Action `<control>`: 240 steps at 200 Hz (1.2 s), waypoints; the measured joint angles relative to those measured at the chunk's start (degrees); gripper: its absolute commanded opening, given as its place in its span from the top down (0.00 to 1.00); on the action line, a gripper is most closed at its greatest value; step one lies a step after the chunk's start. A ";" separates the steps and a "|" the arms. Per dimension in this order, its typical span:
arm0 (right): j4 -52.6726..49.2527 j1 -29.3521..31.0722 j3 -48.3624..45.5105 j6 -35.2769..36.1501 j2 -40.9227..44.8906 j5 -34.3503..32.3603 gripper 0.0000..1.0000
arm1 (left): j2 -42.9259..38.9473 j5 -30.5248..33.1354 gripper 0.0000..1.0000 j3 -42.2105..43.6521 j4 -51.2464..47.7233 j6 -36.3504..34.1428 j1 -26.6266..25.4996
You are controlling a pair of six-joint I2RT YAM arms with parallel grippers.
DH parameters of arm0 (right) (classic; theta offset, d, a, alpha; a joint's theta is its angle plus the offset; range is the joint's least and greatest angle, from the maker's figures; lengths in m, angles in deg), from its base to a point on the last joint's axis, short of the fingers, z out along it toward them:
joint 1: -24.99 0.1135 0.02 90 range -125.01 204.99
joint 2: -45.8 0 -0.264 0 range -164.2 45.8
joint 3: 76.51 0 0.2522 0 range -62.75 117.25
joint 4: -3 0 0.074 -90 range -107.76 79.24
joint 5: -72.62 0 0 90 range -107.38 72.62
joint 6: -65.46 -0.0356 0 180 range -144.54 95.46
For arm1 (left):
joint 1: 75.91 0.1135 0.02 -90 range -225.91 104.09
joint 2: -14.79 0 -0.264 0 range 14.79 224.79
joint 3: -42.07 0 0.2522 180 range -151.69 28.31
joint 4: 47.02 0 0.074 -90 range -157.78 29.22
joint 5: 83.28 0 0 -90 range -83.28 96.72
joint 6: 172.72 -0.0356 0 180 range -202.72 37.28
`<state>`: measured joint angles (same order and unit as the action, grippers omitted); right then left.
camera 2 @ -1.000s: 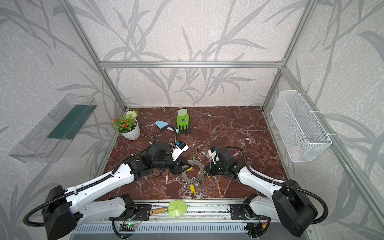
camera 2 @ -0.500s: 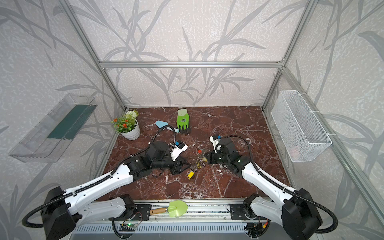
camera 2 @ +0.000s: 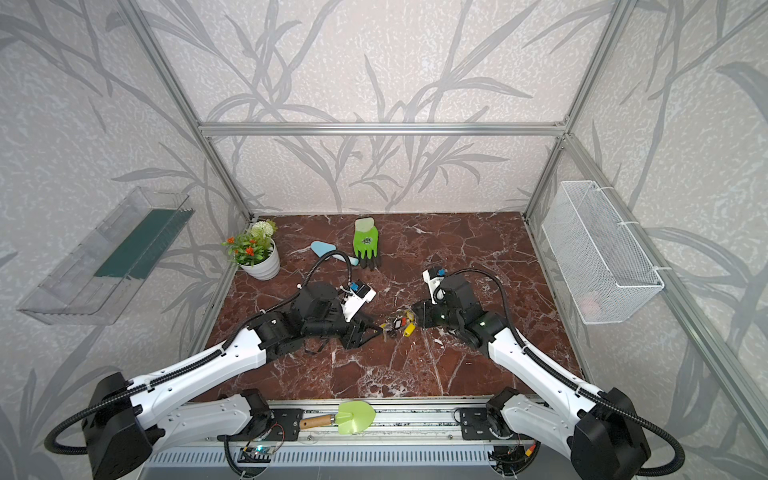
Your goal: Put the keys on the keyring
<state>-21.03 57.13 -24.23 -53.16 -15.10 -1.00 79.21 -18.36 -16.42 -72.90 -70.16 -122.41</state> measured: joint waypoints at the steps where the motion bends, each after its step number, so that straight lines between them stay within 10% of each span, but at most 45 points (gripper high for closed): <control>1: 0.00 0.00 0.00 0.02 0.00 0.00 1.00 | 0.02 0.00 0.51 0.00 0.04 0.00 0.00; 98: -0.33 -0.02 0.00 0.24 0.00 0.90 1.00 | 6.80 6.67 0.69 0.76 6.95 -2.23 -3.08; 240: -1.70 -0.76 0.79 2.10 1.42 6.08 1.00 | 9.18 20.48 0.47 12.35 26.60 -19.54 -6.60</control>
<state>-22.73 56.36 -23.44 -51.06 -13.68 5.07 88.39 2.12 -4.07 -46.30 -89.70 -129.01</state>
